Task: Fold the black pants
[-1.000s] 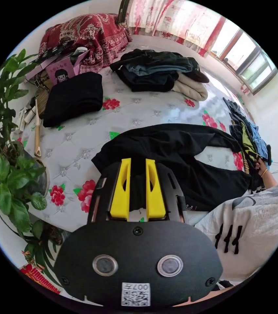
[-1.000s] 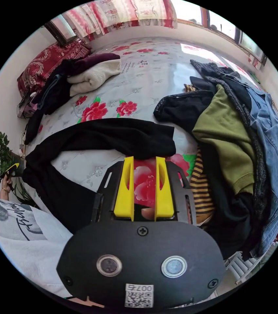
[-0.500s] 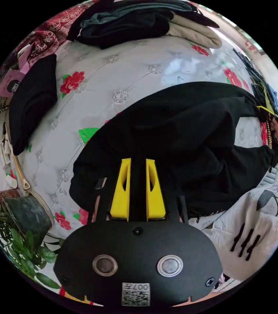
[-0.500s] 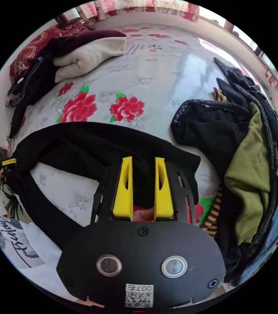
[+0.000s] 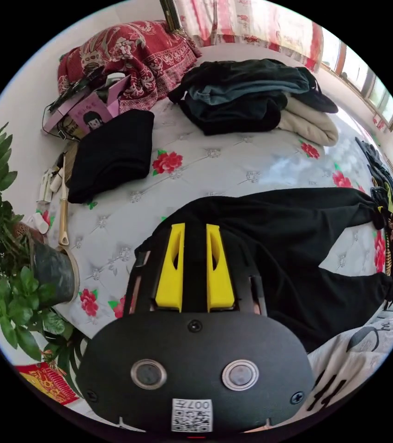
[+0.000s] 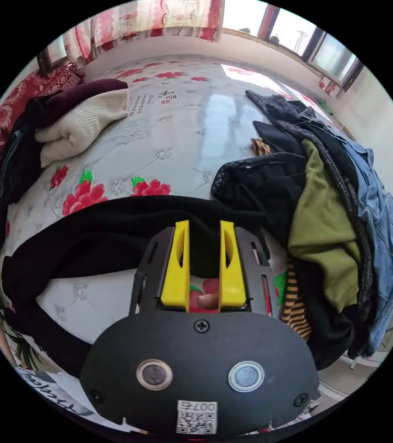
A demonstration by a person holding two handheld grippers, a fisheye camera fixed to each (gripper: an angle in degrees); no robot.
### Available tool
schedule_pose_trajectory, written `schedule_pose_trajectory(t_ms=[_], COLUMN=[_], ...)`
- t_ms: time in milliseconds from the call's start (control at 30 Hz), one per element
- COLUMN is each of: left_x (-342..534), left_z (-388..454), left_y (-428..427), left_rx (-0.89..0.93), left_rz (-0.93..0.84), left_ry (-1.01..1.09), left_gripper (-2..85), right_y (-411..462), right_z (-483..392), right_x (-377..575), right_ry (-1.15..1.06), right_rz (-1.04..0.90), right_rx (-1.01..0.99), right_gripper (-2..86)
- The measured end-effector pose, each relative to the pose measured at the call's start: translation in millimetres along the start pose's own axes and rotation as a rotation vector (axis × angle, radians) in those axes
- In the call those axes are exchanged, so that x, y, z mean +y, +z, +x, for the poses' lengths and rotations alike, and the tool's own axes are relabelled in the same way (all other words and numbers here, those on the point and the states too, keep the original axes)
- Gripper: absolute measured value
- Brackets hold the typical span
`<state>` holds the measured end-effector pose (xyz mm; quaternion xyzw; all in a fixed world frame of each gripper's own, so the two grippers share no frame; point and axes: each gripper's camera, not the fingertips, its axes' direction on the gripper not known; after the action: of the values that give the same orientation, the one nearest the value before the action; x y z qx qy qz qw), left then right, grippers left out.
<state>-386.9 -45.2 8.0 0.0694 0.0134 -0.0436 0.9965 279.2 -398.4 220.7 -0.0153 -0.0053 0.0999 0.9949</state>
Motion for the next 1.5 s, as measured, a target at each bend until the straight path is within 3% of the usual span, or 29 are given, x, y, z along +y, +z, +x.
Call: schedule_pose_trajectory(t_ms=[100, 233, 333, 467, 633, 733, 800, 967, 1133, 1300, 1500], left_x=[37, 71, 96, 142, 223, 248, 243, 232, 189, 113, 38], left_z=[11, 34, 53, 57, 29, 11, -4, -50, -37, -20, 13], left_y=[-30, -9, 18, -1, 14, 12, 6, -43, -55, -32, 38], left_rx=[0.082, 0.218, 0.103, 0.016, -0.039, 0.033, 0.121, 0.356, 0.241, 0.204, 0.133], left_rz=[0.057, -0.112, -0.299, -0.296, -0.395, -0.28, -0.3, -0.066, 0.007, 0.026, -0.188], left_ry=[0.04, 0.164, 0.318, 0.478, 0.418, 0.252, 0.15, 0.019, 0.055, 0.043, 0.078], left_gripper=[9.7, 12.4, 10.2, 0.8, 0.6, 3.7, 4.7, 6.4, 6.2, 6.6, 6.4], right_y=[-15, -18, -18, -22, -14, -15, -23, -45, -51, -63, -49], right_z=[-2, -17, -37, -62, -79, -72, -66, -25, 13, 32, 20], right_x=[45, 95, 130, 172, 225, 245, 243, 252, 239, 165, 70], right_ry=[-0.032, -0.102, -0.204, -0.368, -0.508, -0.488, -0.455, -0.345, -0.224, -0.103, -0.095], right_rz=[-0.012, -0.109, -0.191, -0.29, -0.377, -0.323, -0.346, -0.267, -0.226, -0.069, -0.002], right_rx=[-0.166, -0.327, -0.394, -0.444, -0.382, -0.355, -0.384, -0.333, -0.319, -0.317, -0.286], right_gripper=[7.2, 7.2, 7.4, 7.7, 7.5, 7.5, 7.7, 7.1, 6.3, 5.9, 6.3])
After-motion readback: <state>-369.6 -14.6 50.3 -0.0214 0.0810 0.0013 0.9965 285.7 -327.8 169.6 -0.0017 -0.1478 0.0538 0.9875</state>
